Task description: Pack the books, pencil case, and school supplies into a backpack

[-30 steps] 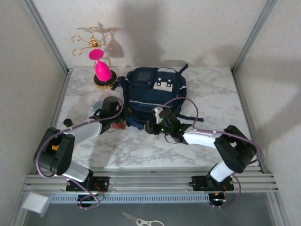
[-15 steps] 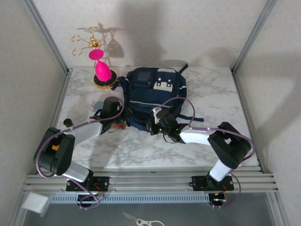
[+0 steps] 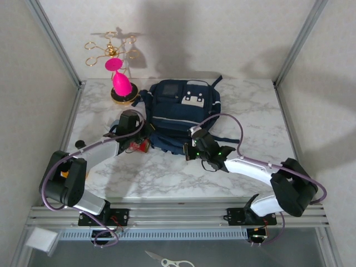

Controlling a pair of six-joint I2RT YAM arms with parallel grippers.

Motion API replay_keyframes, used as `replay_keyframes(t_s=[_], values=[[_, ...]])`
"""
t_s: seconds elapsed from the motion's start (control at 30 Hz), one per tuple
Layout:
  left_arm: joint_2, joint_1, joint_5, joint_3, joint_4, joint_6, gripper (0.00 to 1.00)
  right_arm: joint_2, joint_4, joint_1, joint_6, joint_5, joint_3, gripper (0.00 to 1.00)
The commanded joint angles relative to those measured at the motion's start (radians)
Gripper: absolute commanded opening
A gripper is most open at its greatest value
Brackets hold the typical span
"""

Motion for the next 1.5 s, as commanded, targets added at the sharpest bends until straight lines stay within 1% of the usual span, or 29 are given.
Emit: replay_keyframes(t_s=[0.0,0.07,0.1,0.13,0.17,0.2,0.23,0.3,0.37,0.47,0.53,0.57,0.6,0.67,0.73,0.8,0.87,0.93,0.97,1.0,1.03,1.07,1.13,1.17,1.2,1.23,1.3,1.37,1.47], values=[[-0.024,0.032,-0.044,0.047,0.051,0.052,0.00,-0.025,-0.142,-0.001,0.011,0.023,0.003,0.00],[-0.060,0.007,-0.037,0.037,0.037,0.055,0.00,-0.001,-0.149,0.023,-0.002,0.007,0.046,0.00],[-0.082,-0.003,-0.029,0.030,0.026,0.050,0.12,0.008,-0.144,0.029,-0.002,-0.005,0.064,0.00],[-0.106,-0.013,-0.018,0.018,0.019,0.037,0.31,0.012,-0.132,0.029,0.003,-0.021,0.073,0.00],[-0.131,-0.023,-0.020,0.001,0.010,0.019,0.45,0.013,-0.115,0.029,0.004,-0.043,0.078,0.00],[-0.176,-0.041,-0.034,-0.028,0.010,-0.013,0.53,0.012,-0.105,0.029,0.006,-0.059,0.085,0.00],[-0.218,-0.069,-0.053,-0.063,0.019,-0.050,0.59,0.013,-0.106,0.029,0.010,-0.063,0.092,0.00],[-0.274,-0.127,-0.082,-0.112,0.035,-0.139,0.66,0.021,-0.116,0.028,0.013,-0.065,0.106,0.00],[-0.284,-0.186,-0.080,-0.152,0.091,-0.242,0.67,0.027,-0.114,0.029,0.012,-0.065,0.109,0.00],[-0.261,-0.279,-0.129,-0.179,0.159,-0.386,0.64,0.041,-0.106,0.028,0.012,-0.079,0.108,0.00],[-0.231,-0.336,-0.178,-0.189,0.201,-0.475,0.56,0.045,-0.103,0.029,0.013,-0.074,0.107,0.00],[-0.205,-0.358,-0.203,-0.185,0.204,-0.518,0.50,0.047,-0.103,0.029,0.015,-0.069,0.107,0.00],[-0.182,-0.373,-0.218,-0.174,0.216,-0.547,0.47,0.050,-0.104,0.029,0.019,-0.067,0.107,0.00],[-0.120,-0.388,-0.225,-0.147,0.226,-0.586,0.46,0.045,-0.086,0.029,0.020,-0.074,0.098,0.00],[-0.067,-0.402,-0.236,-0.129,0.230,-0.615,0.42,0.045,-0.077,0.029,0.020,-0.070,0.093,0.00],[-0.017,-0.416,-0.271,-0.103,0.231,-0.637,0.40,0.047,-0.077,0.029,0.018,-0.070,0.097,0.00],[0.026,-0.418,-0.281,-0.080,0.226,-0.662,0.39,0.050,-0.070,0.029,0.018,-0.069,0.098,0.00],[0.058,-0.417,-0.326,-0.077,0.231,-0.690,0.34,0.060,-0.070,0.029,0.020,-0.072,0.102,0.00],[0.073,-0.417,-0.345,-0.077,0.281,-0.705,0.28,0.066,-0.077,0.029,0.018,-0.073,0.108,0.00],[0.093,-0.418,-0.353,-0.071,0.331,-0.698,0.27,0.070,-0.093,0.029,0.018,-0.066,0.111,0.00],[0.113,-0.417,-0.358,-0.042,0.312,-0.678,0.26,0.070,-0.105,0.029,0.021,-0.057,0.113,0.00],[0.133,-0.417,-0.362,0.001,0.245,-0.665,0.22,0.066,-0.112,0.028,0.023,-0.049,0.112,0.00],[0.147,-0.417,-0.379,0.027,0.190,-0.638,0.12,0.056,-0.128,0.028,0.024,-0.030,0.113,0.00],[0.138,-0.416,-0.403,0.020,0.169,-0.646,0.05,0.051,-0.145,0.025,0.031,-0.013,0.117,0.00],[0.115,-0.413,-0.431,0.000,0.171,-0.650,0.00,0.047,-0.167,0.021,0.039,0.004,0.121,0.00],[0.088,-0.410,-0.463,-0.013,0.168,-0.640,0.00,0.043,-0.191,0.015,0.052,0.023,0.126,0.00],[0.019,-0.401,-0.529,-0.011,0.099,-0.597,0.00,0.028,-0.253,-0.004,0.084,0.062,0.128,0.00],[-0.038,-0.378,-0.554,0.002,0.013,-0.553,0.00,0.002,-0.311,-0.017,0.100,0.107,0.124,0.00],[-0.130,-0.337,-0.575,-0.030,-0.050,-0.507,0.00,-0.046,-0.396,-0.036,0.108,0.163,0.121,0.00]])
